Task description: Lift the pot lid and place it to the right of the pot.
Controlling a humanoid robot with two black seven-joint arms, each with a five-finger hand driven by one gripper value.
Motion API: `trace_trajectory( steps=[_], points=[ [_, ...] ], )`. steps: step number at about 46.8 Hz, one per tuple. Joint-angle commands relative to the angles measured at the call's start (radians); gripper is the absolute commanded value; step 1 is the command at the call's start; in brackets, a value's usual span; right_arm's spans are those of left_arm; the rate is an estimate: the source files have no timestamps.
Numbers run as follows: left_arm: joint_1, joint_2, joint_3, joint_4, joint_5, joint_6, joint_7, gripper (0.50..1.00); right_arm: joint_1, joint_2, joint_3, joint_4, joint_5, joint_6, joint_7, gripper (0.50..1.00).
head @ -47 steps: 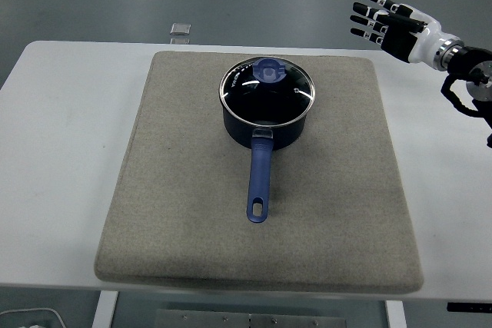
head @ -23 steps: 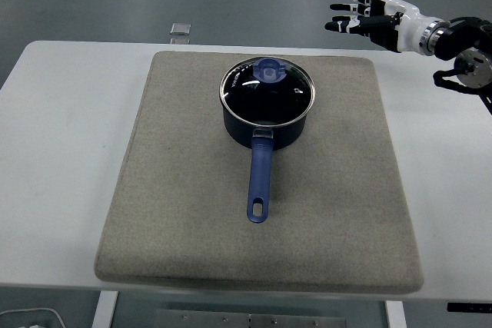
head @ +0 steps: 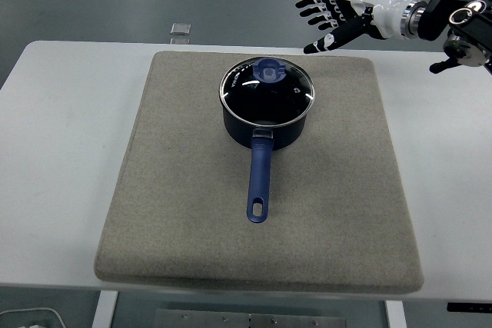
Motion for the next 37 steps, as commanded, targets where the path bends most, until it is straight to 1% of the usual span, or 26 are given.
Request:
trace_trajectory(
  steps=[1,10,16,19,27,37],
  points=[
    [0.000,0.000,0.000,0.001,0.000,0.000,0.000,1.000,0.035,-0.004,-0.036,0.035,-0.043,-0.001,0.016,0.930],
    [0.000,0.000,0.000,0.001,0.000,0.000,0.000,1.000,0.087,0.006,-0.108,0.083,-0.156,-0.013,0.046,0.930],
    [0.000,0.000,0.000,0.001,0.000,0.000,0.000,1.000,0.125,0.011,-0.148,0.118,-0.184,-0.020,0.046,0.930],
    [0.002,0.000,0.000,-0.001,0.000,0.000,0.001,1.000,0.150,0.016,-0.189,0.134,-0.212,-0.030,0.046,0.930],
    [0.000,0.000,0.000,-0.001,0.000,0.000,0.000,1.000,0.214,0.083,-0.321,0.140,-0.279,-0.059,0.048,0.930],
    [0.000,0.000,0.000,-0.001,0.000,0.000,0.000,1.000,0.251,0.134,-0.398,0.138,-0.290,-0.075,0.046,0.930]
  ],
)
